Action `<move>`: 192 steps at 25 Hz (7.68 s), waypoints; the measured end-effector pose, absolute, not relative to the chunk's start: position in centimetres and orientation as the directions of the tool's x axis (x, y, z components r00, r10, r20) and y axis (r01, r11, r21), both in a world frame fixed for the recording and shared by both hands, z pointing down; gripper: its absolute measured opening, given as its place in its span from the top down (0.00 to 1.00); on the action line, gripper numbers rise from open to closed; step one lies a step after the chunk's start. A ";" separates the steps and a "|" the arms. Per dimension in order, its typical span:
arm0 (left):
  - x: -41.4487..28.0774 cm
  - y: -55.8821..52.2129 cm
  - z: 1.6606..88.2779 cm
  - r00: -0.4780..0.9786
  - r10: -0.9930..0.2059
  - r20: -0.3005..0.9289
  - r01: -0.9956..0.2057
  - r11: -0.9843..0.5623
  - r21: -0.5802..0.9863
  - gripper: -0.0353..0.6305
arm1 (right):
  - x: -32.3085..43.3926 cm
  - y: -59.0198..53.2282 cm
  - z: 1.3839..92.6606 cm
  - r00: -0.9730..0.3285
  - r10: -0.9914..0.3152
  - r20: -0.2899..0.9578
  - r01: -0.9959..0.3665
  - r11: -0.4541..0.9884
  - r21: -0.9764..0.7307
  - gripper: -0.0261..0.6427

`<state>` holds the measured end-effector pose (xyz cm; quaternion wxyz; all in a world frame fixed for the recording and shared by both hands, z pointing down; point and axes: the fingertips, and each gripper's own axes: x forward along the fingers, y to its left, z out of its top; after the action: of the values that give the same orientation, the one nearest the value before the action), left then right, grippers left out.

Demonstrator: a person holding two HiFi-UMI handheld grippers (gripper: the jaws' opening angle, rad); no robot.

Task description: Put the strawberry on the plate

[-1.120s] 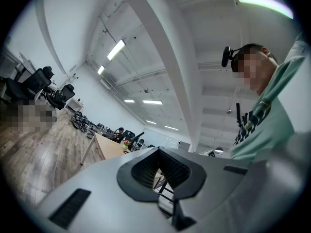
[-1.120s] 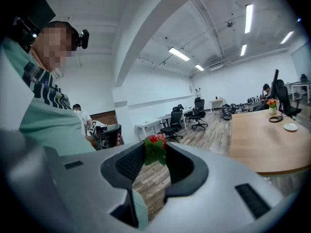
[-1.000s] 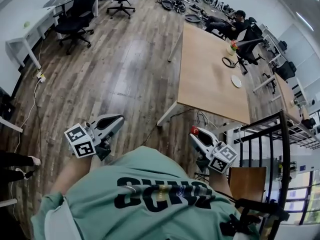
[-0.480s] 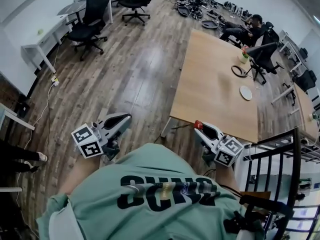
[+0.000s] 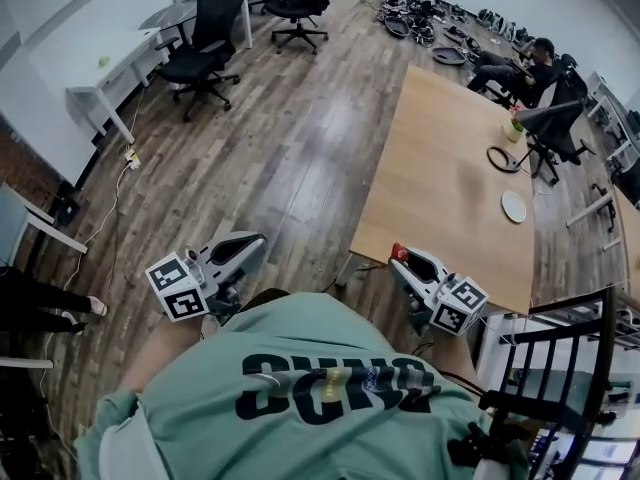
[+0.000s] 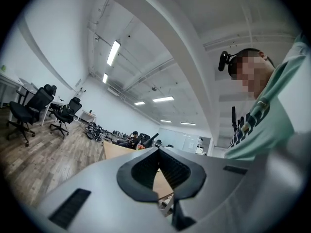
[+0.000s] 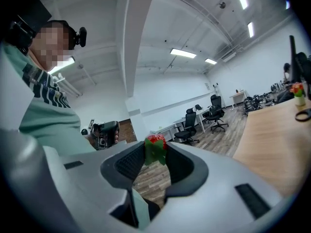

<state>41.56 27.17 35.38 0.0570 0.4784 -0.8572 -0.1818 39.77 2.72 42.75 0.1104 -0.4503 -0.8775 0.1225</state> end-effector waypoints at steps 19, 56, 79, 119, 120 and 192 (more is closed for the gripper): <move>18.3 50.8 36.9 -0.446 -0.889 -0.107 -0.861 0.394 0.321 0.94 | 16.0 25.6 42.7 -0.606 0.784 0.133 0.735 0.616 -0.283 0.76; -18.7 31.0 35.7 -0.464 -0.885 -0.037 -0.846 0.430 0.314 0.94 | -22.7 8.6 42.0 -0.512 0.856 0.068 0.818 0.510 -0.266 0.76; -52.9 17.7 36.3 0.313 -0.941 -0.128 -0.867 -0.338 0.365 0.94 | -35.6 -3.2 42.1 -0.979 0.133 0.156 0.092 0.965 -0.245 0.76; -24.5 -20.9 40.4 0.892 -0.444 0.083 -0.439 -0.809 0.390 0.94 | -3.2 -26.5 50.6 -0.868 -0.481 0.123 -0.484 0.766 -0.423 0.76; -24.9 -21.6 40.7 0.900 -0.429 0.074 -0.421 -0.816 0.395 0.94 | -3.6 -26.9 50.5 -0.860 -0.493 0.128 -0.498 0.761 -0.417 0.76; -9.3 -68.0 69.8 0.900 -0.394 0.185 -0.436 -0.824 0.362 0.94 | 2.2 -69.5 73.8 -0.572 -0.713 0.407 -0.810 0.570 -0.139 0.76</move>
<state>-9.25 -68.05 69.85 0.2012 0.9537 -0.2176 0.0512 2.17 -69.47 73.77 0.1545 0.4362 -0.8724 0.1572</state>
